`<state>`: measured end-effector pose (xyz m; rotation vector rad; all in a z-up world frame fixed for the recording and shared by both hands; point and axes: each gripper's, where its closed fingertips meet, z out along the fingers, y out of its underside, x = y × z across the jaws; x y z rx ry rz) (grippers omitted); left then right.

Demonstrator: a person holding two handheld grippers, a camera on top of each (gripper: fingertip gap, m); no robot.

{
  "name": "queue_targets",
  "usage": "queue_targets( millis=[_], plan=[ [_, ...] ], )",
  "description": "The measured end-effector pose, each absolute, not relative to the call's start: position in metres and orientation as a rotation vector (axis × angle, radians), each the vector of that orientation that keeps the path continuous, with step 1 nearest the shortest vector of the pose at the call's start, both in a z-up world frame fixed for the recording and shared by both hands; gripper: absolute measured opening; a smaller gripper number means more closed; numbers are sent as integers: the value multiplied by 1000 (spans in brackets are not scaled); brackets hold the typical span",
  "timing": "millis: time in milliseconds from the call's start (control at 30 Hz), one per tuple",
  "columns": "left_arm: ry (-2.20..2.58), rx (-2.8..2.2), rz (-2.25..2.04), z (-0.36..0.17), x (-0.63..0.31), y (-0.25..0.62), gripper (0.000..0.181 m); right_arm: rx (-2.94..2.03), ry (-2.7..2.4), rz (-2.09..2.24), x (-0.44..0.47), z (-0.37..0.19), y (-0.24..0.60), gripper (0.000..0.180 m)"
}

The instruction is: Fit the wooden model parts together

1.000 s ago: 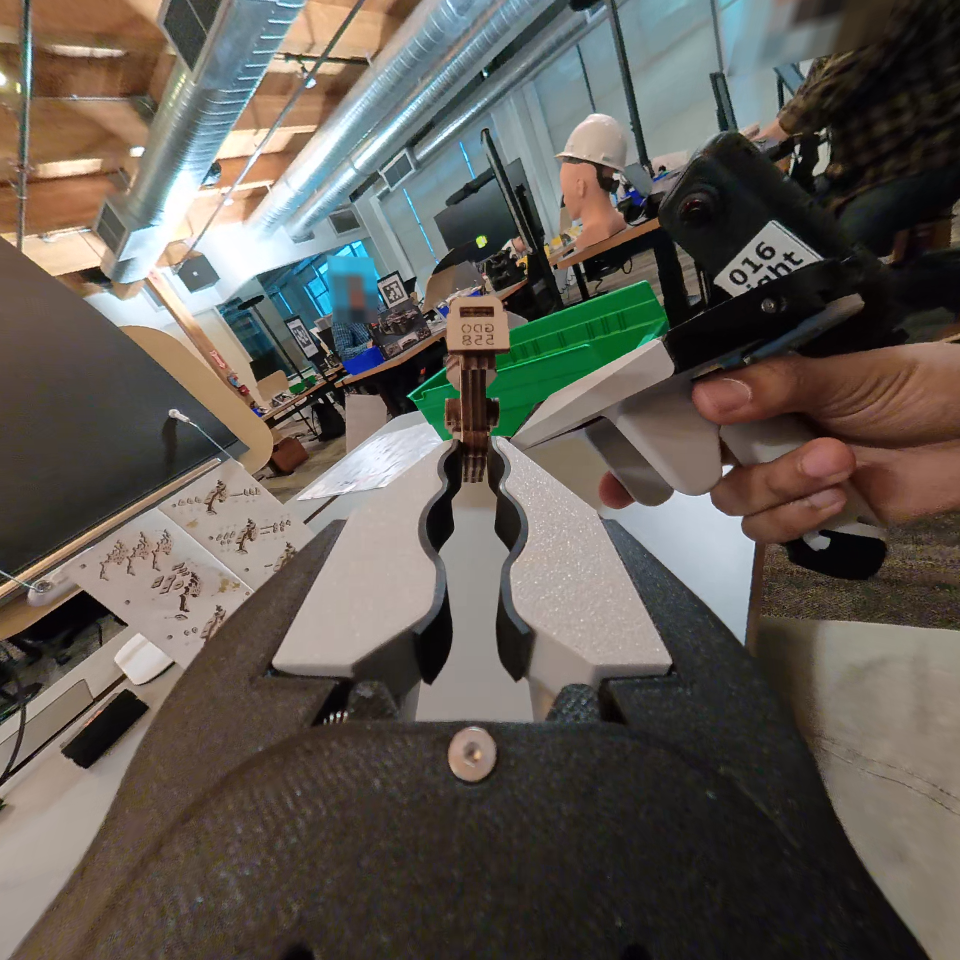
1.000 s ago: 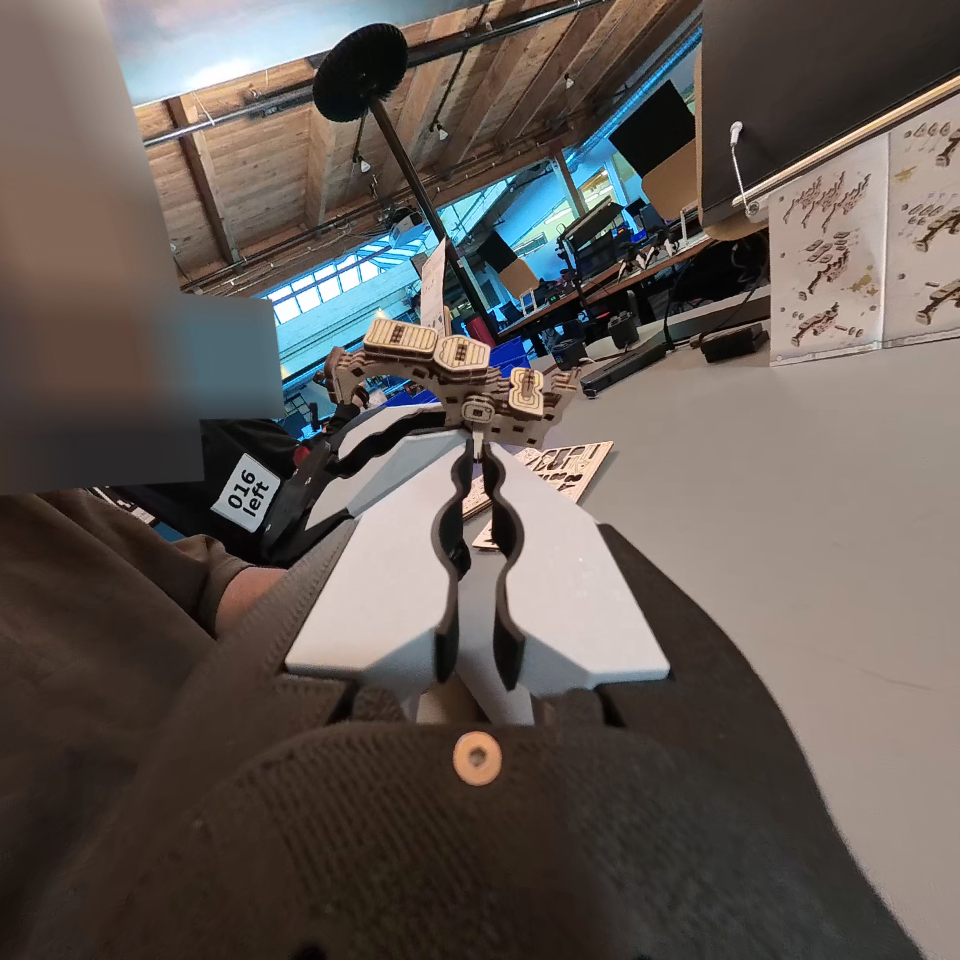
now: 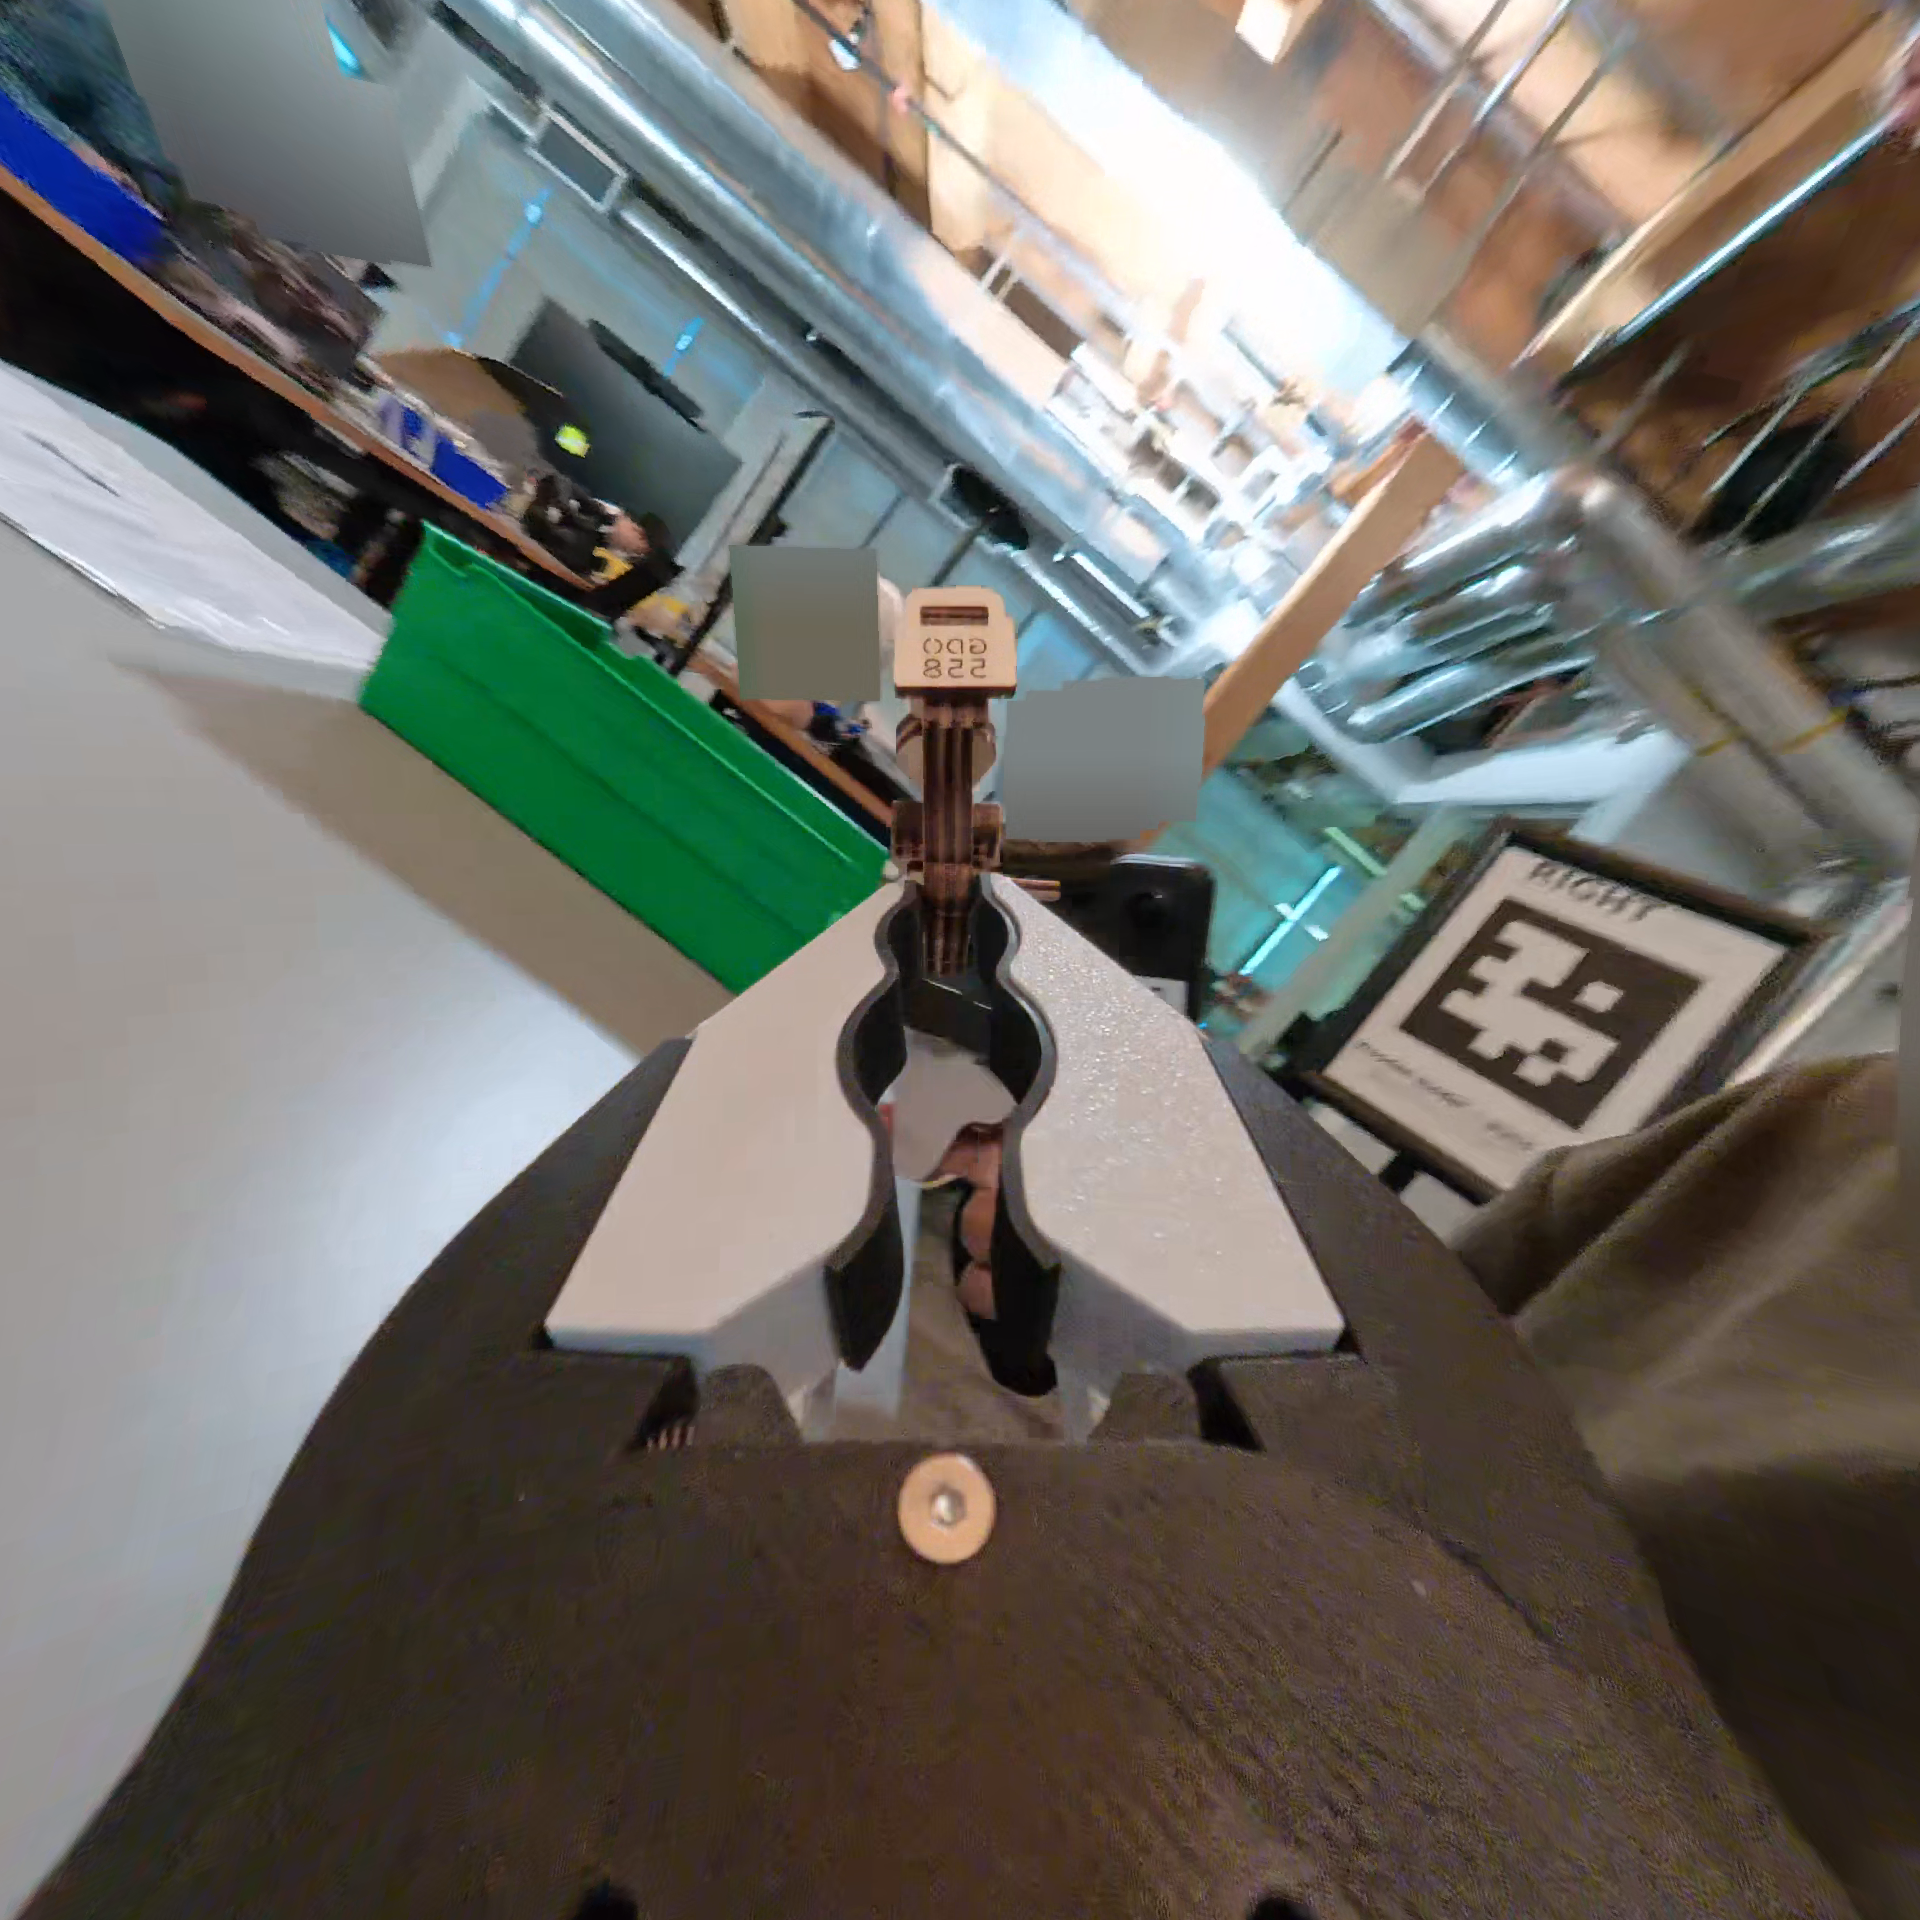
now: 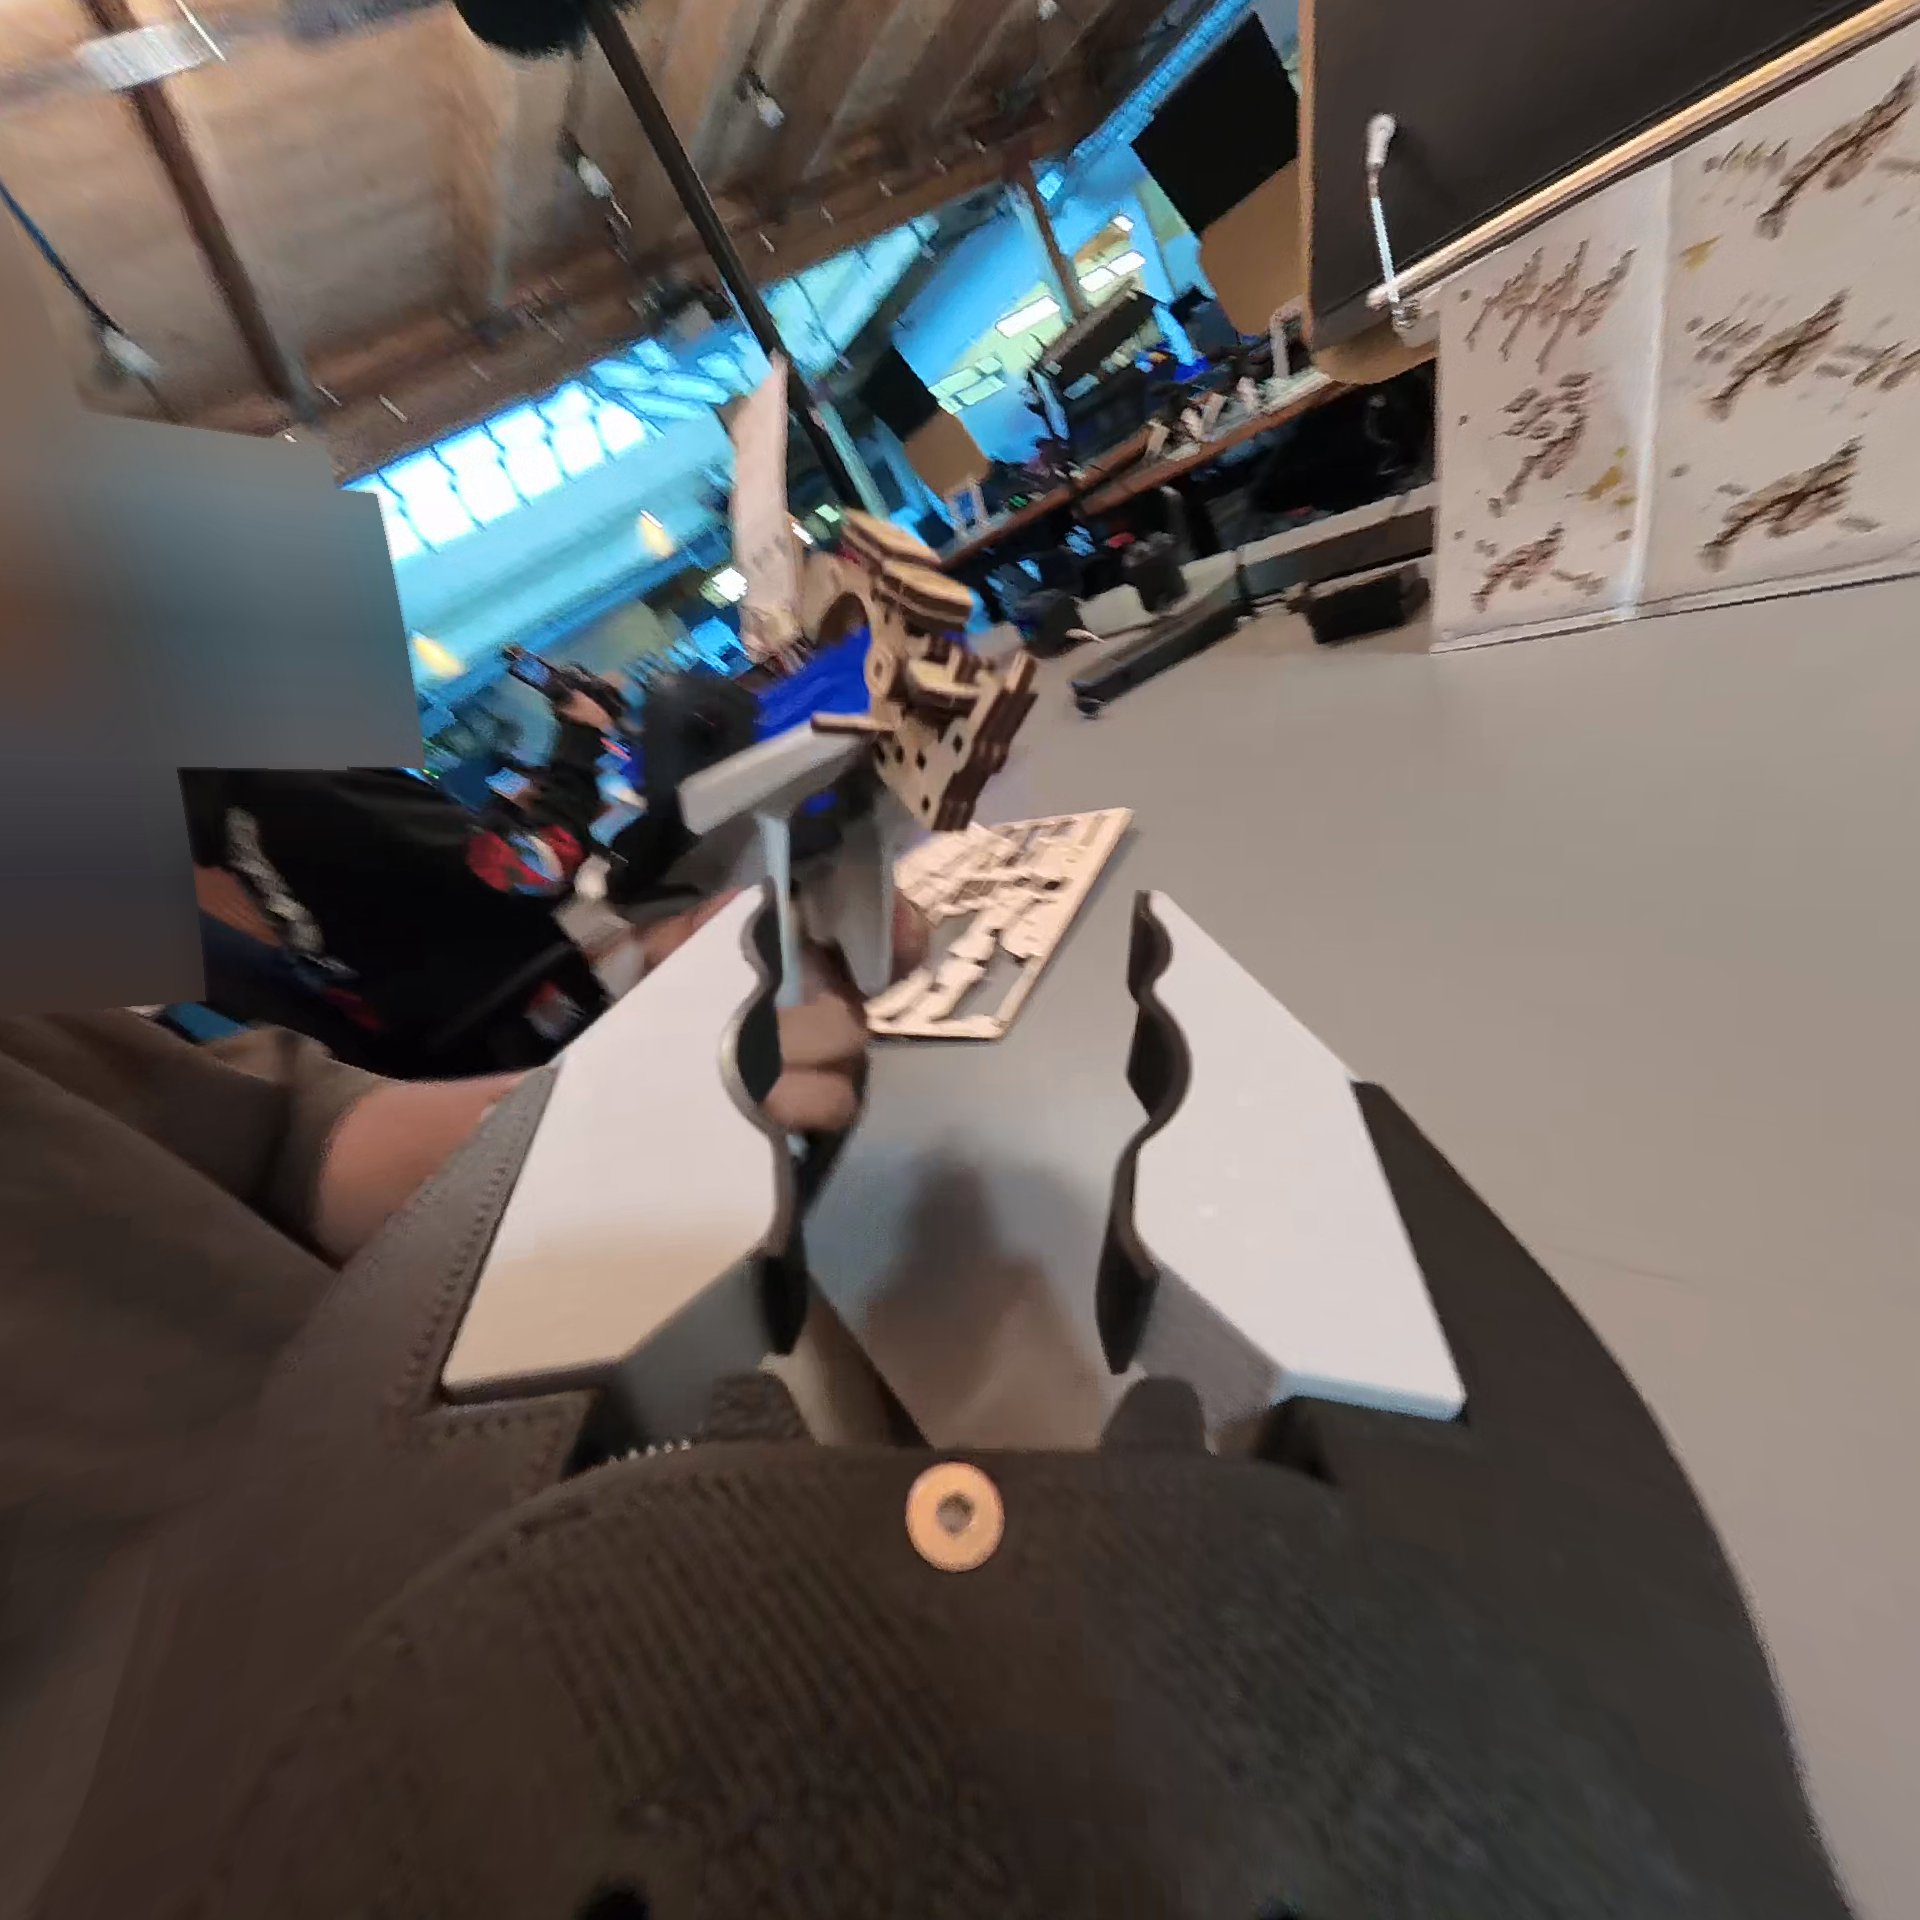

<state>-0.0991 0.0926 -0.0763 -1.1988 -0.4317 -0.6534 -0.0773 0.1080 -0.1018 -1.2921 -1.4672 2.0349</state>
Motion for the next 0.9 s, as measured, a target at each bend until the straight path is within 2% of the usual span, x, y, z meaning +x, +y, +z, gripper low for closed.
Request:
queue_targets(
  millis=[300,633,900],
  plan=[
    [-346,-1206,-749,-73,-69,102,6,-1269,-1390,2276,-70,-86,106,65],
    [-337,-1215,-776,-77,-63,104,6,-1218,-1349,2395,-64,-76,105,39],
    [-330,-1228,-773,-79,-61,105,5,-1223,-1363,2415,-64,-77,104,34]
  ],
)
